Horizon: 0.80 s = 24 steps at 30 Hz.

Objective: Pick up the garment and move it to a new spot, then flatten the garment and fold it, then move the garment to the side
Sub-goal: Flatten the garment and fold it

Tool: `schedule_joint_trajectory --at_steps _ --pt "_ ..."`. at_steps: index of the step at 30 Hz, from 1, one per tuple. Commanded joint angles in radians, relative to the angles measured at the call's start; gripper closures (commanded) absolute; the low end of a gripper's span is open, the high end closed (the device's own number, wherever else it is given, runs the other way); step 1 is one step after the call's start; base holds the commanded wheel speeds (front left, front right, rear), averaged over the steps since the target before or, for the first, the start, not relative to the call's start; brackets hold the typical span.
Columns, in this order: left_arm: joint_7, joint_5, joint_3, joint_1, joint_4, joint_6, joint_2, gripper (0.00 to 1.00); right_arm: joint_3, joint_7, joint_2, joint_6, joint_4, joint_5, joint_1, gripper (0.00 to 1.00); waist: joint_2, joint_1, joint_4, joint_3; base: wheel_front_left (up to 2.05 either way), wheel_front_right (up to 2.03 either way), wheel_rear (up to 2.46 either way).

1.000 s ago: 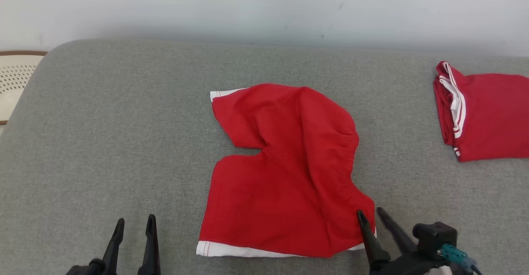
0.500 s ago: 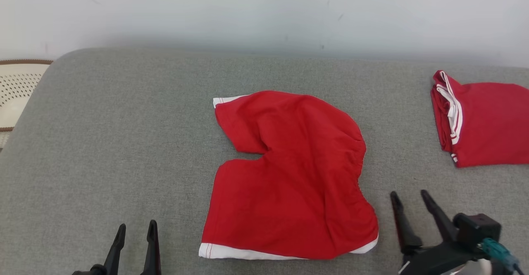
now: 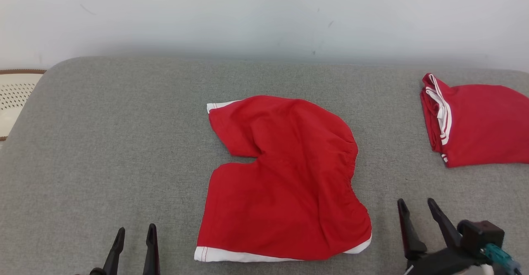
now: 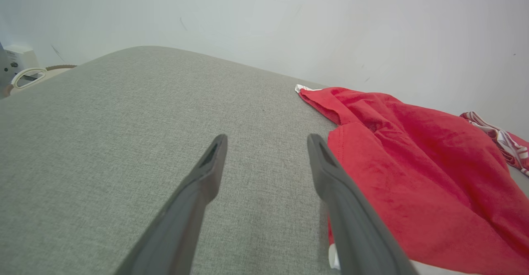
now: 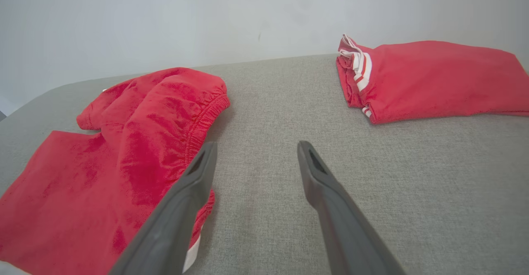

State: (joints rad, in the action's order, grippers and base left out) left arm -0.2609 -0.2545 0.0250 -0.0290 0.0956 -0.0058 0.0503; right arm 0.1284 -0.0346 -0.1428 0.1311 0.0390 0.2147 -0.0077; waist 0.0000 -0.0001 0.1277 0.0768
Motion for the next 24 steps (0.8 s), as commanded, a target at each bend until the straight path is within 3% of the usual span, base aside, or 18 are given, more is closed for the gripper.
schedule_joint_trajectory --at_steps 1,13,24 --pt "-0.004 0.004 -0.001 0.013 -0.001 0.0 0.001 0.0 0.014 -0.004 -0.008 -0.001 0.004 0.014 -0.02 0.0 0.0 0.0001 -0.001 -0.001 0.0 0.0 0.0" --pt "-0.004 -0.001 0.021 -0.002 0.006 0.0 0.001 0.0 0.142 0.017 -0.043 -0.001 0.215 0.129 -0.257 0.0 0.0 0.0001 0.033 0.004 0.0 0.0 0.0" --pt "-0.004 -0.023 0.038 -0.015 0.01 0.008 0.001 0.0 0.184 0.031 -0.043 -0.001 0.555 0.191 -0.447 0.0 0.0 0.0001 0.104 0.028 0.0 0.0 0.0"
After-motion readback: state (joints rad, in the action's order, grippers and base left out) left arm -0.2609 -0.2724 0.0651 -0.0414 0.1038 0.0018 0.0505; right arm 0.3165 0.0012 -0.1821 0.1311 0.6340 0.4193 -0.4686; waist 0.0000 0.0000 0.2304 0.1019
